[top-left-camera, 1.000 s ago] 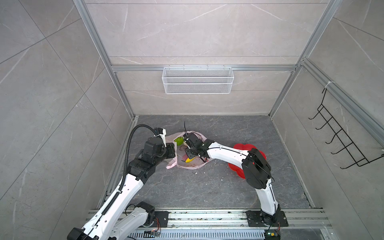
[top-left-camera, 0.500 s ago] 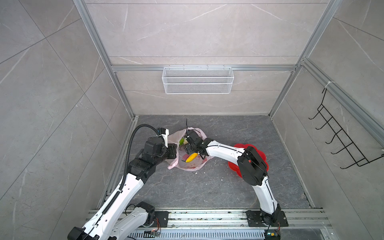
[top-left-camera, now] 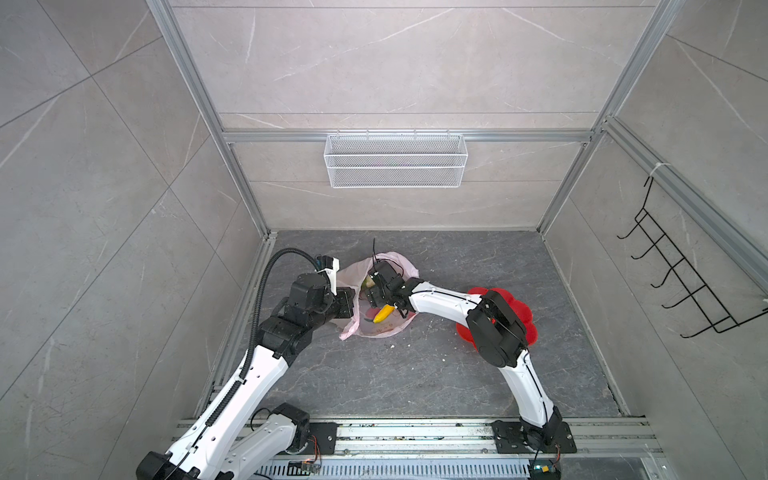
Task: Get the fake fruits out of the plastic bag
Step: 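Lower the open right gripper into the bag toward the cream pear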
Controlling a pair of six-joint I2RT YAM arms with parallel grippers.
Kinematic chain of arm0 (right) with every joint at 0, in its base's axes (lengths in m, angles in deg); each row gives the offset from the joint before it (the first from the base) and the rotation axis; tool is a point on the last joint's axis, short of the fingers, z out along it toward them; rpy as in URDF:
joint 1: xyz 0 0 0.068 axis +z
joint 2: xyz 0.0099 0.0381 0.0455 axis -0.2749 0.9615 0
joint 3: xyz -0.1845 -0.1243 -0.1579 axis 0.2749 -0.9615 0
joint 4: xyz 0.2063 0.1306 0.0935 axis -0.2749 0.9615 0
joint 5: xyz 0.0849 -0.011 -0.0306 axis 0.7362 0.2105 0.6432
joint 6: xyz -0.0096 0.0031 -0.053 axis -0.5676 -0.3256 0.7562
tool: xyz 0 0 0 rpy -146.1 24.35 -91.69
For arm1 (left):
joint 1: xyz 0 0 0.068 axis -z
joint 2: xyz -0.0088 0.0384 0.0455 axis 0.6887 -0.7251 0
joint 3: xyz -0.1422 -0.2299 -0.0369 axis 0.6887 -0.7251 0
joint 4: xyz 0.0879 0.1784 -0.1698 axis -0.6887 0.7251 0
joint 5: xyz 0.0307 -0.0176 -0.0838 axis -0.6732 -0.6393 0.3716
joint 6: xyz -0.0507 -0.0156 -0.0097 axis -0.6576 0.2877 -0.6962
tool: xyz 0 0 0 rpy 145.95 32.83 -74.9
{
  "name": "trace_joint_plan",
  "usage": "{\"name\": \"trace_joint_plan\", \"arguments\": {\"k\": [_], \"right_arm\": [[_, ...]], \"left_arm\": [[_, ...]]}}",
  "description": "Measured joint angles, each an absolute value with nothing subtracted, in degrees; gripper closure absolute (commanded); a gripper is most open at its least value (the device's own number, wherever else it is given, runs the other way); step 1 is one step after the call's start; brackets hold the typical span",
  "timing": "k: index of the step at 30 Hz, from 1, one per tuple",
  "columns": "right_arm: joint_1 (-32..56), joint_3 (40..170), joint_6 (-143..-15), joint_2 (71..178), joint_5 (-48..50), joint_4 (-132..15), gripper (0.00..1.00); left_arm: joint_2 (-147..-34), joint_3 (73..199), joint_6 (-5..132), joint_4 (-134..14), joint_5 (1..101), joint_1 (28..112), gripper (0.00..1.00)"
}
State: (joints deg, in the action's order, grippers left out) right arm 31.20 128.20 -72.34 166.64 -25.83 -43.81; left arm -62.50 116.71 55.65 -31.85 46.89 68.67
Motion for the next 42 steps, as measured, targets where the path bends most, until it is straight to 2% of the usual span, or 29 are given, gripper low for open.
{"name": "trace_joint_plan", "arguments": {"k": [20,35,42], "right_arm": [[30.5,132.1,-72.4,170.8,-24.5,-48.5,0.11],[30.1,147.2,-74.0,177.5,-23.8,-38.0,0.12],[30.1,149.5,-74.0,178.5,-23.7,-34.3,0.13]], "left_arm": [[-62.5,116.7,55.8,-32.3,49.0,68.7,1.00],[-62.2,116.7,56.0,-33.1,49.3,68.7,1.00],[-62.1,116.7,56.2,-33.1,49.4,68.7,1.00]]}}
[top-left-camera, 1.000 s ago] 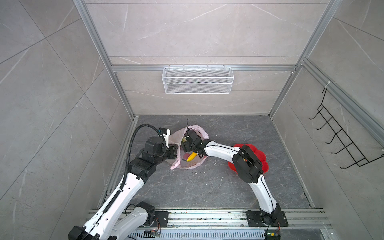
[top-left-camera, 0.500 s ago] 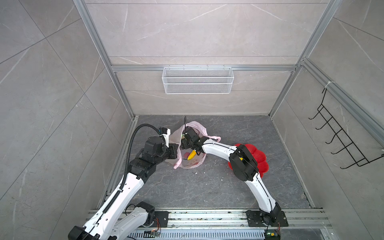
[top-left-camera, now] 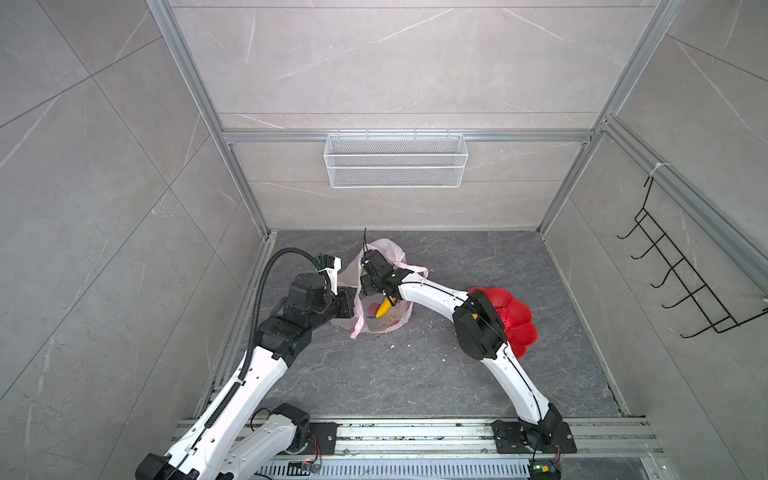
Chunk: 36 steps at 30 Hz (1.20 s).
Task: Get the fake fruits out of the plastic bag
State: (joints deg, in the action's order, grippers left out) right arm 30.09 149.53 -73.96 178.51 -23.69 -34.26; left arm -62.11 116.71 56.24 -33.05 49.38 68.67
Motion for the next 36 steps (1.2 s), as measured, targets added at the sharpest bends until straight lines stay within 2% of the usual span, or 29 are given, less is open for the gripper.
{"name": "trace_joint_plan", "arguments": {"k": [17,36], "right_arm": [[29.7,154.5,-73.9,180.9,-21.8,-30.8,0.16],[29.4,155.5,-74.0,181.8,-20.1,-30.5,0.29]], "left_arm": [[-61.8,116.6,56.2,-33.1,49.6,68.7,1.00],[-61.8,116.6,56.2,-33.1,49.5,68.7,1.00]]}}
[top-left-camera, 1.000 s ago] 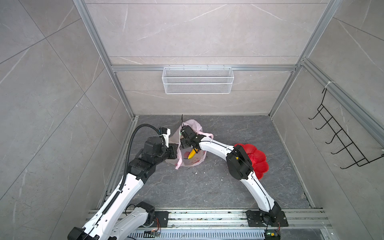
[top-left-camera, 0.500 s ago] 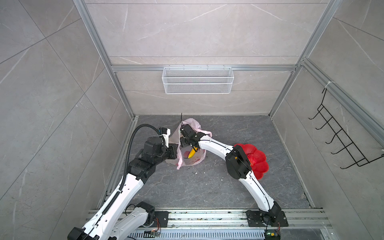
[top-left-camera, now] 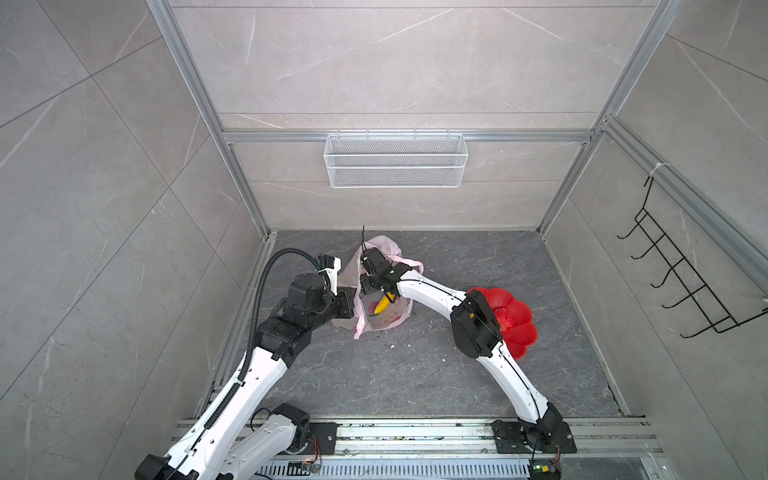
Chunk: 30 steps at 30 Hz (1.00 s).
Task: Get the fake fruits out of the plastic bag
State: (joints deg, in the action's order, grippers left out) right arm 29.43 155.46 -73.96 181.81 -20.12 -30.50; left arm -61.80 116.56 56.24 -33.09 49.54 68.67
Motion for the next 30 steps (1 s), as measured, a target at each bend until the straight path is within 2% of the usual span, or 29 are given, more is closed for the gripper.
{"name": "trace_joint_plan", "arguments": {"k": [8,21,30], "right_arm": [[29.4,153.4,-73.9,181.8,-20.2,-30.7,0.25],[29.4,153.3,-75.4,181.7,-21.8,-30.4,0.24],[29.4,149.8,-75.3,177.7,-19.4,-30.8,0.23]], "left_arm": [[-61.5,116.3,56.2,-33.1,49.5,68.7,1.00],[-61.1,116.3,56.5,-32.7,49.4,68.7,1.00],[-59.3,117.4,59.4,-24.5,46.7,68.7,1.00]]}}
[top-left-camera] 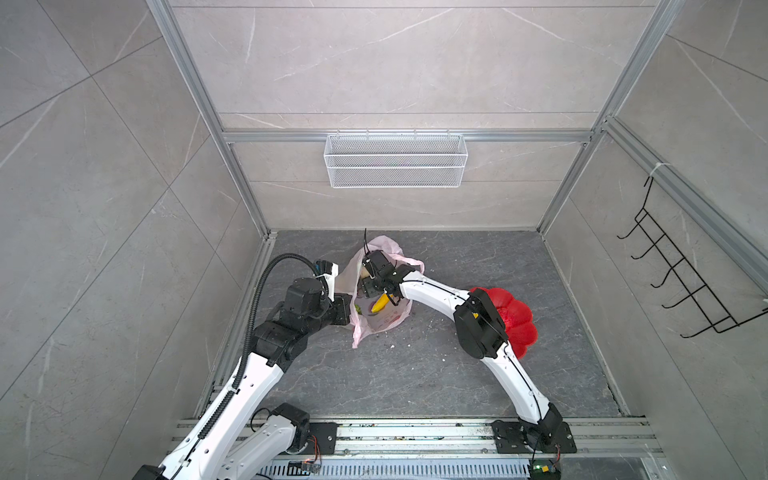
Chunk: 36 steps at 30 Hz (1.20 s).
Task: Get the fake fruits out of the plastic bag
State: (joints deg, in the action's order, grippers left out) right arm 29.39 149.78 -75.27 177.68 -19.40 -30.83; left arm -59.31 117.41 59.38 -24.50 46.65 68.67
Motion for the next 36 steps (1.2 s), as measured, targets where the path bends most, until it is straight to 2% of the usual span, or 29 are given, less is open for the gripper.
{"name": "trace_joint_plan", "arguments": {"k": [16,28,36], "right_arm": [[29.4,146.7,-74.0,175.2,-9.9,-34.0,0.22],[29.4,139.5,-89.8,170.2,-3.1,-39.5,0.18],[29.8,140.7,-95.7,170.6,-2.1,-40.3,0.16]], "left_arm": [[-57.2,123.6,63.8,-8.0,41.5,68.7,1.00],[-57.1,122.6,63.5,-6.1,41.2,68.7,1.00],[-56.5,121.4,62.9,-7.0,42.5,68.7,1.00]]}}
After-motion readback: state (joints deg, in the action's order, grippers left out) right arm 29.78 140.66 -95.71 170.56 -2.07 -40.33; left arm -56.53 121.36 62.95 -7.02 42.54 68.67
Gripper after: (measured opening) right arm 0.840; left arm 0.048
